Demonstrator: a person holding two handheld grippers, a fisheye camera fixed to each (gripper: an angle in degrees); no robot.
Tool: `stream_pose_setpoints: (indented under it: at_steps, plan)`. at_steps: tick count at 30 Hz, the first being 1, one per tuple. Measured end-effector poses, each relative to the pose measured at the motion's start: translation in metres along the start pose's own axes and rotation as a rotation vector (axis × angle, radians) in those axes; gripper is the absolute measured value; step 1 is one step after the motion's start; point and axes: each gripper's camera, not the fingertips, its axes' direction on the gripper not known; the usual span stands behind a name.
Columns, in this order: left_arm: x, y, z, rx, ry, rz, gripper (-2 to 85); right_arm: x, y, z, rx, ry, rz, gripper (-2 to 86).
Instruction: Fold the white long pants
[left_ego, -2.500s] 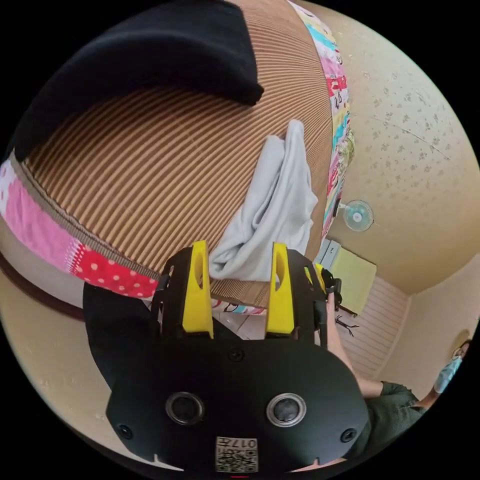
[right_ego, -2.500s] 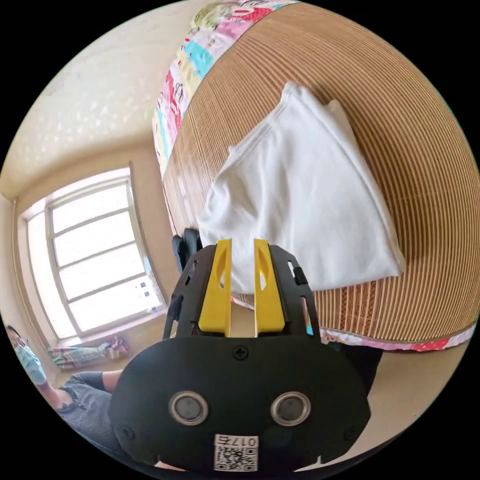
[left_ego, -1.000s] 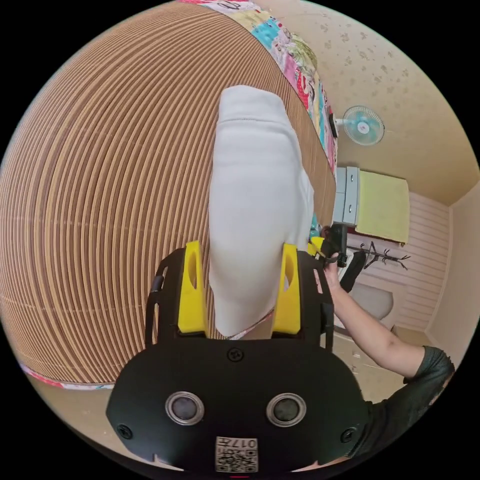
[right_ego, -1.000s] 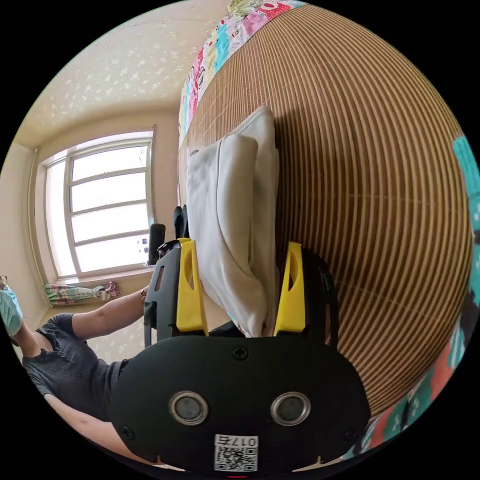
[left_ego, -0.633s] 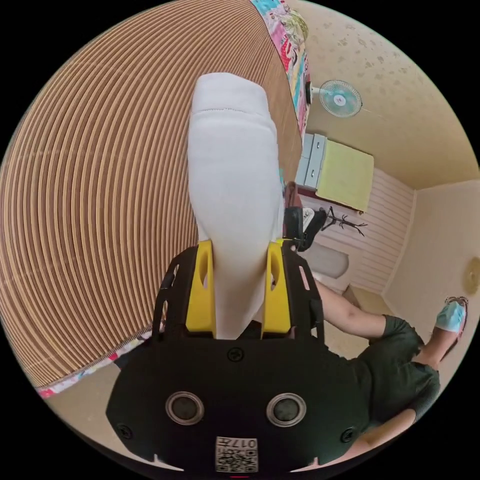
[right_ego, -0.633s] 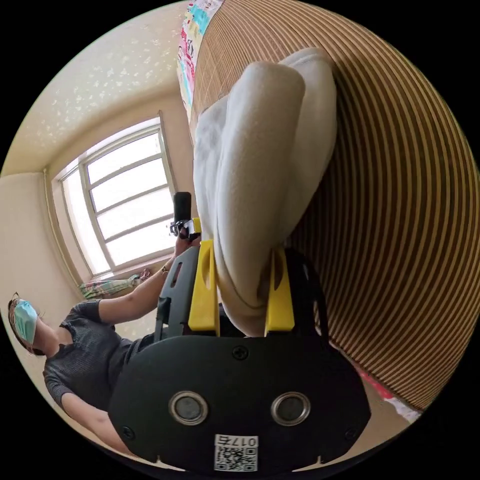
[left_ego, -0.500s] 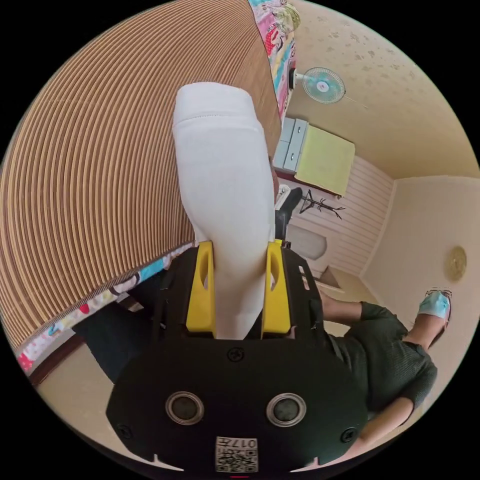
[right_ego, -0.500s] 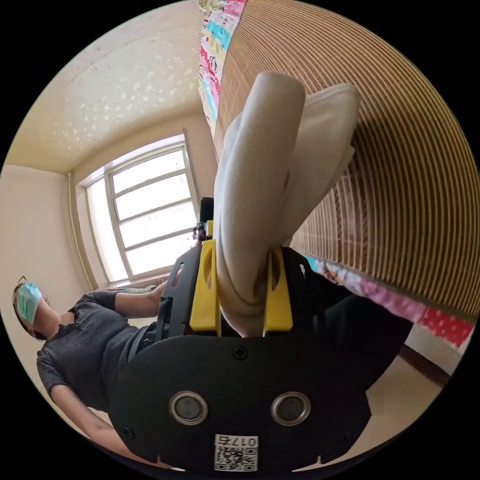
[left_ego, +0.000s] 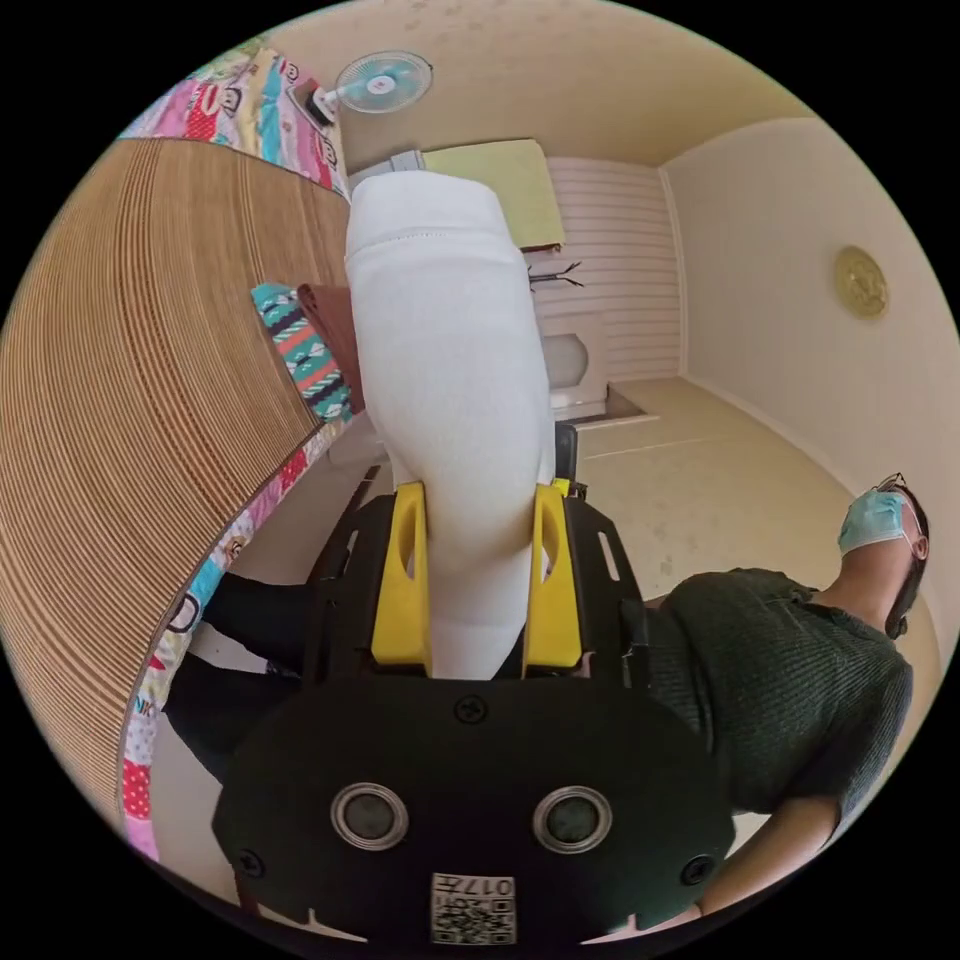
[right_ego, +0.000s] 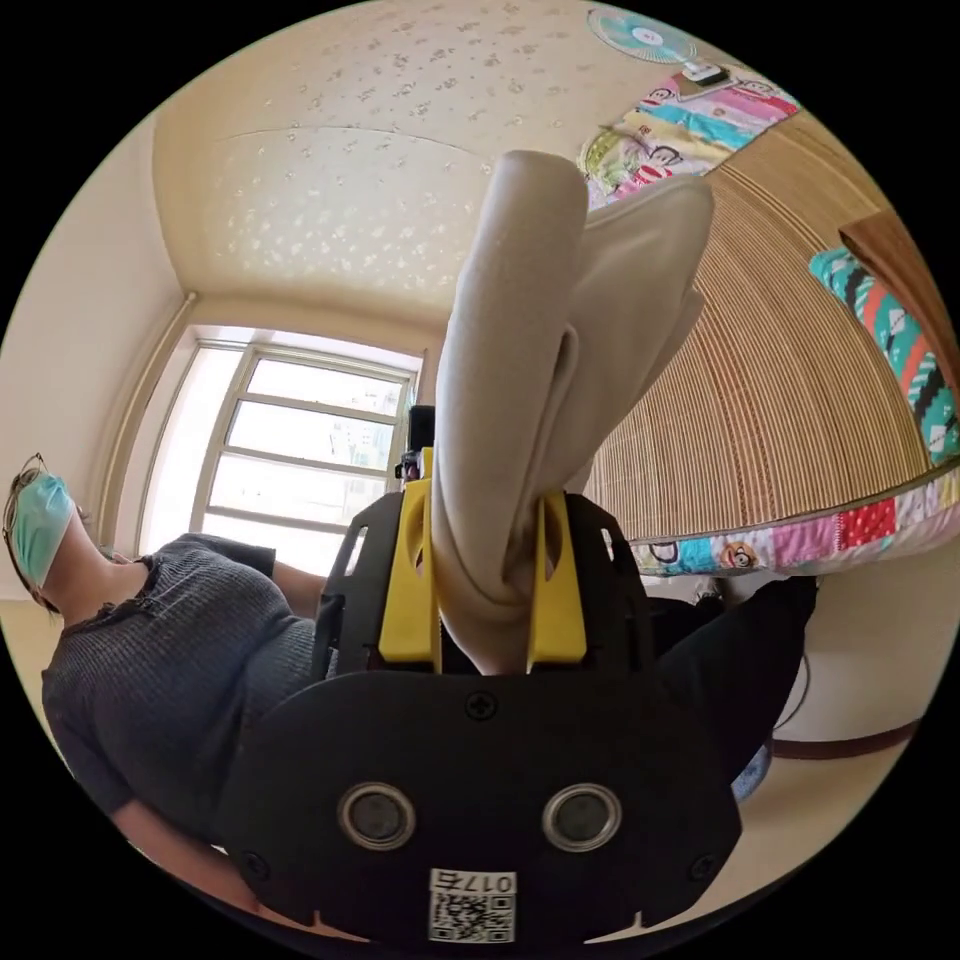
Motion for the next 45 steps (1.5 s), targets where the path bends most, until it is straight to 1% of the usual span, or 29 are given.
stream_pose_setpoints:
  at_steps: [2, 4, 7, 9, 13, 15, 19, 21, 22, 24, 26, 27, 29, 32, 33, 35, 41, 45]
  plan:
    - [-0.003, 0.002, 0.021, -0.073, -0.008, 0.063, 14.7, -0.014, 0.023, -0.014, 0.016, 0.074, -0.040, 13.9]
    - [-0.006, 0.009, 0.041, -0.079, -0.024, 0.097, 14.7, -0.016, 0.047, -0.030, 0.029, 0.096, -0.055, 13.9]
    - [-0.019, 0.023, 0.076, -0.021, 0.032, 0.100, 15.1, -0.006, 0.086, -0.069, 0.101, 0.066, -0.046, 13.8]
    - [-0.025, 0.030, 0.093, 0.007, 0.039, 0.116, 15.4, 0.003, 0.111, -0.103, 0.156, 0.023, -0.049, 13.8]
    - [-0.054, 0.039, 0.116, 0.086, -0.004, 0.137, 15.6, 0.016, 0.128, -0.139, 0.177, 0.007, -0.086, 13.8]
    - [-0.071, 0.036, 0.125, 0.112, -0.040, 0.146, 15.5, 0.029, 0.126, -0.156, 0.157, -0.002, -0.108, 13.8]
    - [-0.113, 0.016, 0.183, 0.198, -0.121, 0.141, 15.5, 0.057, 0.119, -0.192, 0.137, 0.020, -0.157, 13.8]
    - [-0.128, 0.002, 0.215, 0.186, -0.136, 0.162, 15.5, 0.083, 0.120, -0.236, 0.147, -0.003, -0.173, 13.7]
    - [-0.137, -0.008, 0.237, 0.151, -0.137, 0.191, 15.5, 0.089, 0.122, -0.250, 0.147, -0.013, -0.176, 13.7]
    - [-0.151, -0.024, 0.274, 0.067, -0.138, 0.231, 15.3, 0.102, 0.138, -0.303, 0.159, 0.006, -0.224, 13.7]
    - [-0.168, -0.045, 0.327, -0.071, -0.147, 0.252, 15.1, 0.110, 0.157, -0.340, 0.174, 0.035, -0.230, 13.7]
    - [-0.171, -0.049, 0.341, -0.109, -0.155, 0.256, 15.1, 0.115, 0.172, -0.363, 0.188, 0.048, -0.223, 13.7]
    - [-0.187, -0.064, 0.398, -0.263, -0.180, 0.256, 15.0, 0.125, 0.199, -0.397, 0.217, 0.060, -0.197, 13.7]
    - [-0.211, -0.067, 0.461, -0.415, -0.190, 0.223, 14.9, 0.145, 0.249, -0.445, 0.282, 0.030, -0.142, 13.8]
    - [-0.217, -0.067, 0.473, -0.438, -0.192, 0.215, 14.9, 0.154, 0.272, -0.461, 0.323, 0.006, -0.112, 13.8]
    - [-0.245, -0.062, 0.516, -0.537, -0.202, 0.175, 14.8, 0.163, 0.305, -0.480, 0.380, -0.007, -0.071, 13.8]
    - [-0.322, -0.049, 0.605, -0.808, -0.224, 0.127, 14.7, 0.188, 0.407, -0.507, 0.571, -0.054, 0.067, 13.7]
    - [-0.361, -0.049, 0.650, -0.898, -0.220, 0.138, 14.7, 0.199, 0.458, -0.522, 0.729, -0.094, 0.150, 13.7]
